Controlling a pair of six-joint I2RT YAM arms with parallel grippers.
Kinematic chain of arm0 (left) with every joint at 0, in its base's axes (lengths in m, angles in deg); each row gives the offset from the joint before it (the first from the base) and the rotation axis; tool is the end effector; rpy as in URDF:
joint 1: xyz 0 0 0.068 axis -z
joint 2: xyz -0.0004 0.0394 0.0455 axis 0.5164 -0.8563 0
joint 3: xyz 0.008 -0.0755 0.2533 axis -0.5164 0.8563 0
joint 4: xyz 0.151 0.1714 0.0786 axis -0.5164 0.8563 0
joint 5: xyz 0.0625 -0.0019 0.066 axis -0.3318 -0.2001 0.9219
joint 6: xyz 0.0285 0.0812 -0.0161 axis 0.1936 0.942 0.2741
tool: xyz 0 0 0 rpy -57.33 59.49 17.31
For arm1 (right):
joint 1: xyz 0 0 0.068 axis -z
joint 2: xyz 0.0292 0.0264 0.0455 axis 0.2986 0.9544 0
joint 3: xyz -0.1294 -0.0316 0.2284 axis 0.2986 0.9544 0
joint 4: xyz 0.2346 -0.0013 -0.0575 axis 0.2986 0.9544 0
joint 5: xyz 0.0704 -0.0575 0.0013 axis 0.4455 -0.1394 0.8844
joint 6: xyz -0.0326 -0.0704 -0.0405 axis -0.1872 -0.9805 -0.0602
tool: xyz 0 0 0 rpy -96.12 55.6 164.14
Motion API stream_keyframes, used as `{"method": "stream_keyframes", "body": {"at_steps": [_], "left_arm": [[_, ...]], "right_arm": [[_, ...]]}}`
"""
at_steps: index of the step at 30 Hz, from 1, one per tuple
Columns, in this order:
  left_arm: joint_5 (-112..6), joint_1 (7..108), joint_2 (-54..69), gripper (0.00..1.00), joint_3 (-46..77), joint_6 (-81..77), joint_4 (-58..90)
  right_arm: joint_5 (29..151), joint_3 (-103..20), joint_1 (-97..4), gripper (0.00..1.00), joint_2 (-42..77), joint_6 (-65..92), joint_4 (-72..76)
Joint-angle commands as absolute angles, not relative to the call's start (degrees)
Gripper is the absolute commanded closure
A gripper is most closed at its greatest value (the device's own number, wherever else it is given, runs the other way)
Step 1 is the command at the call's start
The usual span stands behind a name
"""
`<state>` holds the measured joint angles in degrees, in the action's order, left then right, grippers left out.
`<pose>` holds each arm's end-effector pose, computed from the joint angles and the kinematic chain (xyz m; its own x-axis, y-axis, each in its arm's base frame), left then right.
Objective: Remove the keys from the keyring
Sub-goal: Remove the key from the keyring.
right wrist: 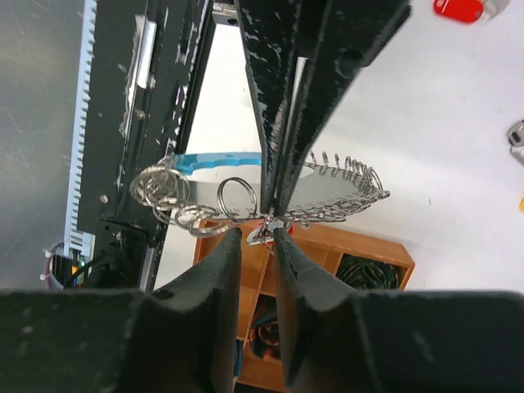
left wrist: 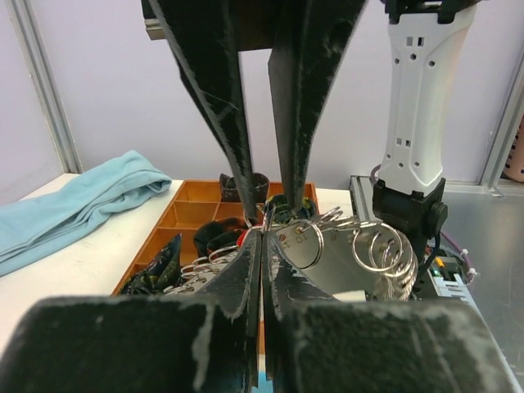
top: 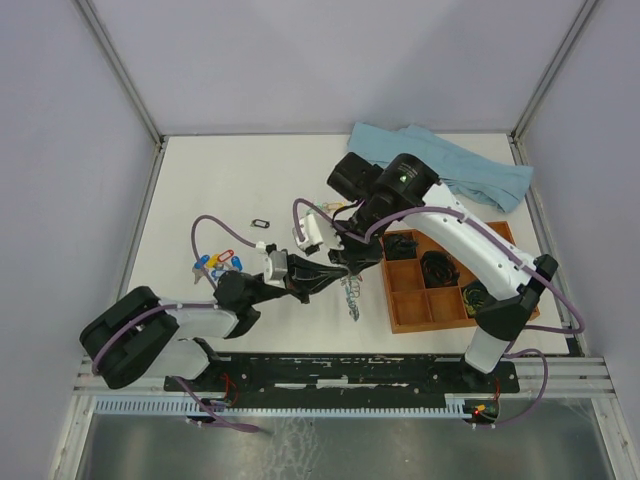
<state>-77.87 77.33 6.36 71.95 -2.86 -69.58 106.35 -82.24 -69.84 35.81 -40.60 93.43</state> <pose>0.1396 -0.2067 0.2585 0.0970 -0.3681 -0.9247 0.9872 0.1534 0.0425 0.1551 0.2533 0.3484 0.1805 -0.8676 -0.4633 -0.9681 -0.2399 0.0721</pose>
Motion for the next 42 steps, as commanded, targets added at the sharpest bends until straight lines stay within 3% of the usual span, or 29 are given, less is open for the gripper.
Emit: {"method": "stream_keyframes", "body": {"at_steps": [1, 6, 14, 42], "left_arm": [[-74.5, 77.2, 10.5, 0.97, 73.5, -4.2, -81.1], [-72.9, 77.2, 13.4, 0.97, 74.8, -4.2, -81.1], [-73.5, 77.2, 16.2, 0.97, 73.6, -6.2, -81.1], [-73.8, 77.2, 17.9, 0.97, 70.7, -14.4, -81.1]], "right_arm": [[118.5, -87.4, -64.9, 0.66, 33.8, -42.1, 100.8], [129.2, -89.8, -58.8, 0.58, 32.2, -44.0, 102.2], [142.8, -82.2, -54.8, 0.57, 29.3, -47.5, 98.8], [142.6, -69.9, -55.3, 0.61, 24.0, -41.5, 80.0]]}}
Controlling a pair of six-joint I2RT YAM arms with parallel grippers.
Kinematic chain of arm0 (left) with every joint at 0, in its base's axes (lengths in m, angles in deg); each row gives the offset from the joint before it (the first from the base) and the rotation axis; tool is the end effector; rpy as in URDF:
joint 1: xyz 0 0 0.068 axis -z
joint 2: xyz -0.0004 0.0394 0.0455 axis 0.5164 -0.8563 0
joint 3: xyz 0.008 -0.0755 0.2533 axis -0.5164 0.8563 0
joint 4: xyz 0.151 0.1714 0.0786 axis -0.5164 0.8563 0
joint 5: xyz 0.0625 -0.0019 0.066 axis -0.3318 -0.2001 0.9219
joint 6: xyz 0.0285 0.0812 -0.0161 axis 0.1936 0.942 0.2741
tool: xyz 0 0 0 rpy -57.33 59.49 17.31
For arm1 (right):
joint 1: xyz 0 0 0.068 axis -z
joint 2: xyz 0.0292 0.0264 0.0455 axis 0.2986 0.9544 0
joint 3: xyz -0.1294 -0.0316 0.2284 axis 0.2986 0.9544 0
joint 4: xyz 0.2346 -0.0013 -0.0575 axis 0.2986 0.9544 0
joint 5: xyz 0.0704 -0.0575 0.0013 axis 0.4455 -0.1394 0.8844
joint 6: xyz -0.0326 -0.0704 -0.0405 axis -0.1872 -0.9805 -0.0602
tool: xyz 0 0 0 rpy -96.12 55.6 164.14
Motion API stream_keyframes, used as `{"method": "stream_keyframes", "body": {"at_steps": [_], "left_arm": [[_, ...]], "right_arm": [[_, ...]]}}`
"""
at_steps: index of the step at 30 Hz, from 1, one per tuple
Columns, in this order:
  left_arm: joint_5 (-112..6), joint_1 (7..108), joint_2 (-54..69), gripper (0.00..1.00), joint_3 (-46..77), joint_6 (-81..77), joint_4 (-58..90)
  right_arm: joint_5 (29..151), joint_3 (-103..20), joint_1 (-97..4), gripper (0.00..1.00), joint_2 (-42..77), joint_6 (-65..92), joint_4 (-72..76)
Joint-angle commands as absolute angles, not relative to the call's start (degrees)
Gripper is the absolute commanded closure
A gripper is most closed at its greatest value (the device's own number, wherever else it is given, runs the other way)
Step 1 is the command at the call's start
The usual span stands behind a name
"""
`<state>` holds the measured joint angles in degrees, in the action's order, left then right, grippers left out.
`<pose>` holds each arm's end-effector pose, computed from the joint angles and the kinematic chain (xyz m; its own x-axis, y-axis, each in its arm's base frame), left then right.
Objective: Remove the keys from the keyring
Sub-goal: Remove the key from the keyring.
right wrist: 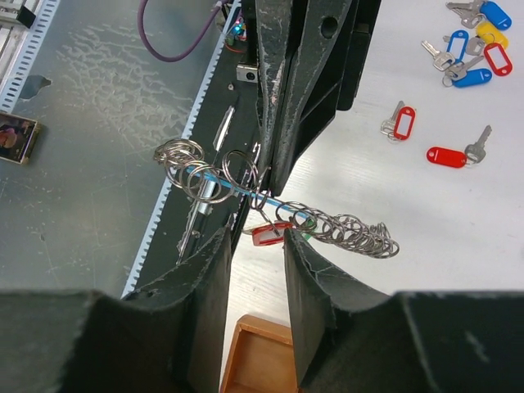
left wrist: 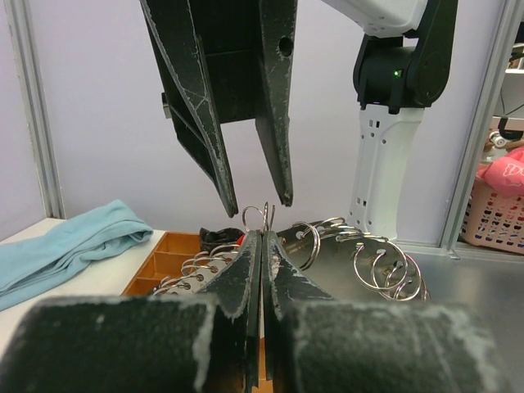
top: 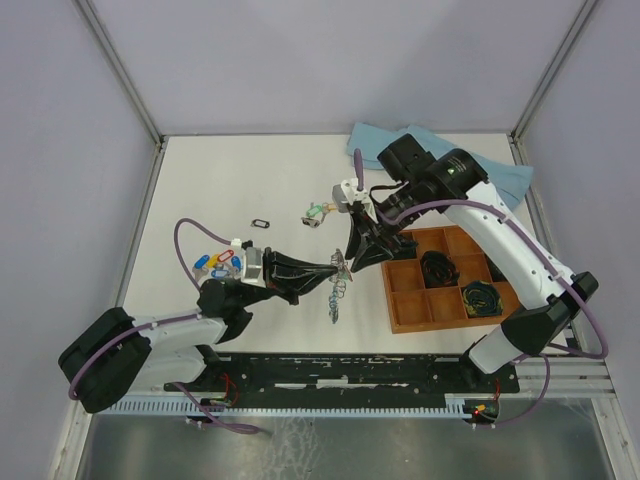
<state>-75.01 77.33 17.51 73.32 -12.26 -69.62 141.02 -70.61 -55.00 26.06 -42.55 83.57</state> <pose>0.1199 -0.1813 0.2935 0.0424 -0.5150 -0.8561 0.9920 0.1239 -0.0255 0.1680 0.2130 0.3798 -0.0335 -0.5259 -0.8499 -0.9334 -0.2874 0.2147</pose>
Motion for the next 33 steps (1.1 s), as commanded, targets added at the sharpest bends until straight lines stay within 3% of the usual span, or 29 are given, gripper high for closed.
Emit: {"method": "stream_keyframes", "body": {"at_steps": [1, 6, 26, 33], "left_arm": [[-73.8, 77.3, 17.9, 0.97, 70.6, -14.5, -81.1], [-74.0, 77.3, 17.9, 0.97, 70.4, -15.1, -81.1], [-71.2, 77.8, 18.9, 0.97, 70.7, -16.6, -81.1], [-68.5, 78.4, 19.1, 0.97, 70.8, -17.1, -81.1]], "right_arm": [[142.4, -69.6, -55.4, 0.62, 23.9, -41.4, 79.8], [141.9, -69.1, -55.6, 0.64, 23.2, -41.2, 79.2], [141.2, -67.9, -56.4, 0.96, 22.3, -40.8, 78.4], [139.3, -63.6, -56.4, 0.99, 20.2, -35.8, 72.8]]}}
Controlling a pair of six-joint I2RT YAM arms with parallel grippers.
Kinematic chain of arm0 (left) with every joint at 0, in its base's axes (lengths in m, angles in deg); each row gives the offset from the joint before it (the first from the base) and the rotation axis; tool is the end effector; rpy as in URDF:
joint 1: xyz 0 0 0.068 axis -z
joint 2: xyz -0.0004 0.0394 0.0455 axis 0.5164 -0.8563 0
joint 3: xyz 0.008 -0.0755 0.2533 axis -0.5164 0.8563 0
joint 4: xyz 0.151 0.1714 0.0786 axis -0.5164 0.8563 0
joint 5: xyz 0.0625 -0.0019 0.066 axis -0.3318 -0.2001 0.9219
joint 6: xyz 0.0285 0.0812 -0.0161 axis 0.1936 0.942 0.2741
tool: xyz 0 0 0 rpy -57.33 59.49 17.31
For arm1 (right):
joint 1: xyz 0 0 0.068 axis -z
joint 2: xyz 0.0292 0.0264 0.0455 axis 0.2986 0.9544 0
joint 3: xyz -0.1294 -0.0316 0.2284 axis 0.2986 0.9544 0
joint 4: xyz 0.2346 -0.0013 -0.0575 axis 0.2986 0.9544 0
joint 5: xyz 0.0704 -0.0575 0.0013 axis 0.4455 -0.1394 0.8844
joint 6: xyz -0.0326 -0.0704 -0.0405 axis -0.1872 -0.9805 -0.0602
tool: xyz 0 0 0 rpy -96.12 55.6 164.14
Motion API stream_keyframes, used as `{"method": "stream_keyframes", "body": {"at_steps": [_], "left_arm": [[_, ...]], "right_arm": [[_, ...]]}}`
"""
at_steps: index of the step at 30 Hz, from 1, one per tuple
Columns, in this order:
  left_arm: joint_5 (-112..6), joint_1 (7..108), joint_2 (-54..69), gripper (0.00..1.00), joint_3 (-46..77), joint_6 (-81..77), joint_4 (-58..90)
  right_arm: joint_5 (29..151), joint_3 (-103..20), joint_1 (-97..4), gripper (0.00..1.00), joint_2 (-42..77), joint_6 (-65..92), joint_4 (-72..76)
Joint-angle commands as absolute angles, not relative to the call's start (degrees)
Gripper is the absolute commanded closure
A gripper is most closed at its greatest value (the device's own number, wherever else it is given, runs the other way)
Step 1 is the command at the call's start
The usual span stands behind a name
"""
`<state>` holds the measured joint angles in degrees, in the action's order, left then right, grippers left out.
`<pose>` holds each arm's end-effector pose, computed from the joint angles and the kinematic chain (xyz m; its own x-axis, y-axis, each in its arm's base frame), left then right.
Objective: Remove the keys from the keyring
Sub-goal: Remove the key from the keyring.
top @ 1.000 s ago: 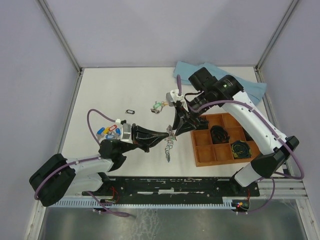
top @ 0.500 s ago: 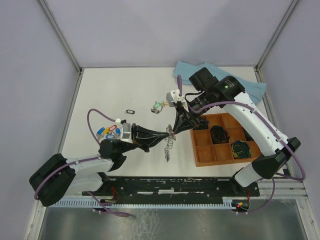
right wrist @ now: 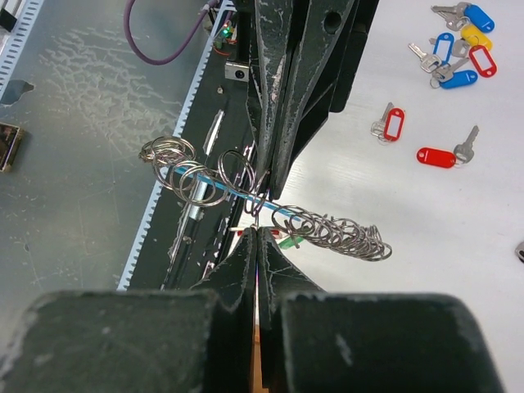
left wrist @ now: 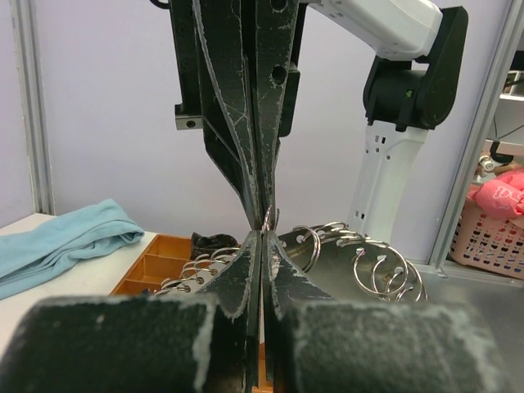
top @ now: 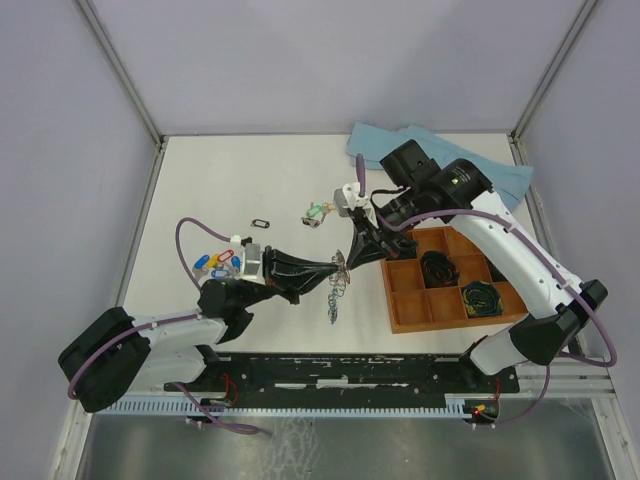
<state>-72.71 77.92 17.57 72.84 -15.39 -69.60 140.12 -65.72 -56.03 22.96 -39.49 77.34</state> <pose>0.1210 -0.1818 0.2971 -0.0098 -0.5409 -0.8410 0.9896 0.1154 -0.0857 0.1632 0.2144 0.3759 -0.0182 -0.5099 -0.8600 -0.9428 -0.2776 0.1846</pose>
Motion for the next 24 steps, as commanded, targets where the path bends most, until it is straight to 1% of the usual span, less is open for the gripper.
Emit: {"method": "stream_keyframes", "body": {"at_steps": [1, 8, 10, 11, 12, 13, 14, 16, 19, 24], "left_arm": [[-68.2, 78.5, 19.1, 0.97, 70.8, -17.2, -81.2], [-66.6, 78.7, 18.7, 0.97, 70.8, -17.5, -81.1], [-66.7, 78.7, 18.3, 0.97, 70.9, -17.7, -81.2], [-66.8, 78.7, 18.1, 0.97, 70.9, -17.7, -81.2], [-66.9, 78.7, 18.0, 0.97, 70.9, -17.8, -81.2], [-67.1, 78.7, 17.9, 0.97, 70.9, -17.9, -81.2], [-67.2, 78.8, 17.8, 0.97, 71.0, -18.0, -81.2], [-67.2, 78.7, 17.9, 0.97, 71.1, -18.2, -81.1], [-67.0, 78.7, 17.8, 0.97, 71.1, -18.4, -81.2], [-67.0, 78.8, 17.6, 0.97, 70.6, -19.0, -81.1]], "right_arm": [[139.3, -63.0, -56.4, 0.99, 20.0, -35.4, 72.2], [139.5, -60.4, -56.4, 0.99, 18.9, -32.9, 68.9], [139.6, -60.7, -56.4, 0.98, 18.9, -32.2, 68.6], [139.8, -61.1, -56.3, 0.94, 18.9, -31.8, 68.7], [140.0, -61.6, -56.2, 0.87, 18.8, -31.8, 69.1], [140.4, -62.1, -56.0, 0.78, 18.6, -31.8, 69.4], [140.8, -62.5, -55.9, 0.72, 18.4, -32.0, 69.8], [141.5, -62.6, -55.5, 0.65, 17.6, -32.6, 70.1], [142.5, -61.5, -55.4, 0.61, 17.0, -32.9, 69.1], [144.6, -60.1, -55.3, 0.6, 17.5, -32.2, 66.9]]}}
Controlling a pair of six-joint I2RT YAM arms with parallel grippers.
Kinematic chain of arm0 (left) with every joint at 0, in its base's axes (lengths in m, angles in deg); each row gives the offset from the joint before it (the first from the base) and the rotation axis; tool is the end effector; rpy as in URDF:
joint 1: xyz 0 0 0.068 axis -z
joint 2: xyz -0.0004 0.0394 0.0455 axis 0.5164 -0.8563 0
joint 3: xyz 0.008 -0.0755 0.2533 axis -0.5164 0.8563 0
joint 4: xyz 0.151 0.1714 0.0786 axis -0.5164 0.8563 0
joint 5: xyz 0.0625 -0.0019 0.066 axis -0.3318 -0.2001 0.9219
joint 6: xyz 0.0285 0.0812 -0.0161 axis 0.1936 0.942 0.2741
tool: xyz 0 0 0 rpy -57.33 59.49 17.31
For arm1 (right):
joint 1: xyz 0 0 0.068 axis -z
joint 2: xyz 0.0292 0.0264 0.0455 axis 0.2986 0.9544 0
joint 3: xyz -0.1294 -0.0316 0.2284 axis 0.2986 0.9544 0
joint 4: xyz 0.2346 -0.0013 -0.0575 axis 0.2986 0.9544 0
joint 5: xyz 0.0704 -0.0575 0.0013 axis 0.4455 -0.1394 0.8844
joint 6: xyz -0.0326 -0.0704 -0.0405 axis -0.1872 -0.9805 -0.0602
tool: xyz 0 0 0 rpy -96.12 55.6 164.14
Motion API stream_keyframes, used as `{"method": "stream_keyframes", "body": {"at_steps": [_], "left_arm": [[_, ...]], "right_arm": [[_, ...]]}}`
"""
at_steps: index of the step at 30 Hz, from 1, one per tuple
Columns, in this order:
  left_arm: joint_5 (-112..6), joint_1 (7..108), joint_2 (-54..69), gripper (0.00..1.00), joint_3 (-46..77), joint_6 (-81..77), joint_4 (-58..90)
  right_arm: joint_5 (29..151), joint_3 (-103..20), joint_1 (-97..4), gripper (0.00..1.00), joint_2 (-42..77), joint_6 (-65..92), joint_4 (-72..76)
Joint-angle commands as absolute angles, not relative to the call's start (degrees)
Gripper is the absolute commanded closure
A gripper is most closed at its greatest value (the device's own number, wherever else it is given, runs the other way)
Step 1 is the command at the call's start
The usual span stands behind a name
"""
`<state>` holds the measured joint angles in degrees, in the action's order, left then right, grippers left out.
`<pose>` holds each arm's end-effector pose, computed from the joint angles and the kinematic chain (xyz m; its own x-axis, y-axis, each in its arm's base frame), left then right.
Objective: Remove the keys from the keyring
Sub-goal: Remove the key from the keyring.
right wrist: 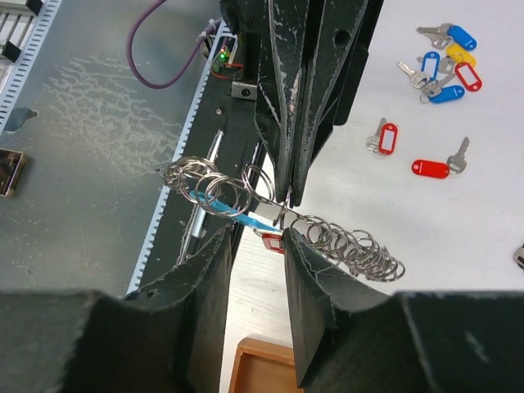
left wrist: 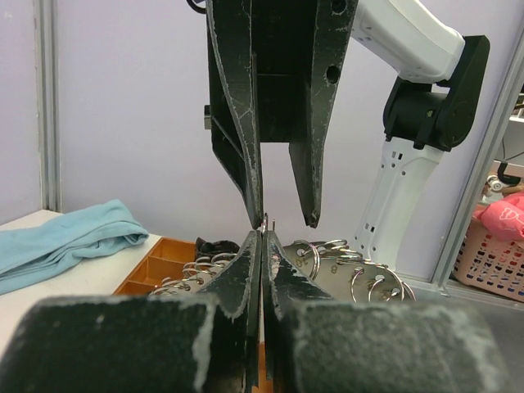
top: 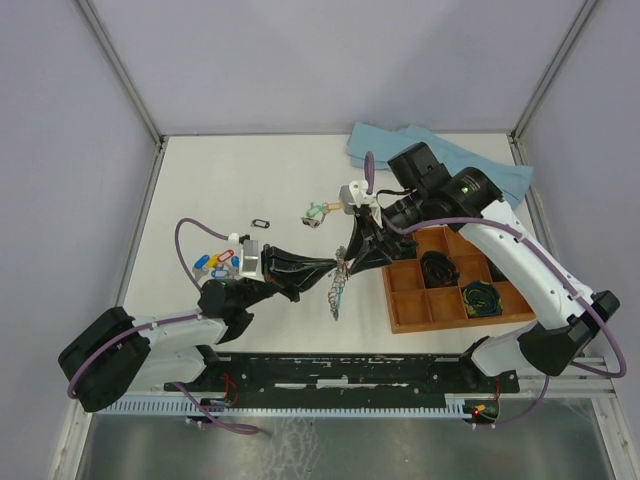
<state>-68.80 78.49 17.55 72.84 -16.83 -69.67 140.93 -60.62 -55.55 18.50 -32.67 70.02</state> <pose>0.1240 -0.1811 0.2986 -0.0345 -0.5690 -0.8216 0.9800 0.1420 -0.1395 0.1587 0.2088 0.3793 -0.0587 -0.4689 -0.8813 -0.9541 -0.2335 0.1878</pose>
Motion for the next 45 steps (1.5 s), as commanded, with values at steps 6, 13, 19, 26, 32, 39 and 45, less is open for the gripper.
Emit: {"method": "stream_keyframes", "body": {"at_steps": [6, 13, 19, 26, 32, 39, 45], "left_arm": [[-66.9, 79.1, 17.0, 0.97, 70.2, -19.2, -81.2], [-66.5, 79.3, 17.1, 0.97, 70.1, -19.2, -81.2], [-66.1, 79.4, 17.5, 0.97, 70.4, -19.1, -81.2], [-66.8, 79.4, 16.5, 0.97, 71.0, -18.5, -81.1], [-67.1, 79.4, 18.0, 0.82, 72.0, -16.8, -76.0], [-66.2, 79.2, 32.9, 0.45, 72.4, -4.6, -48.6], [-68.6, 79.2, 40.5, 0.38, 68.1, 8.5, -25.5]], "right_arm": [[143.5, -57.8, -55.4, 0.62, 17.0, -29.3, 62.6], [142.3, -55.5, -55.4, 0.67, 15.9, -27.6, 59.5], [143.6, -55.2, -55.4, 0.82, 15.4, -27.7, 59.2], [141.9, -56.0, -55.4, 0.97, 15.0, -27.9, 60.5], [135.2, -58.5, -55.5, 0.99, 16.1, -29.5, 65.3], [124.5, -64.6, -56.4, 0.99, 18.9, -38.5, 78.0], [113.0, -71.2, -61.1, 0.99, 23.7, -45.0, 89.9]]}}
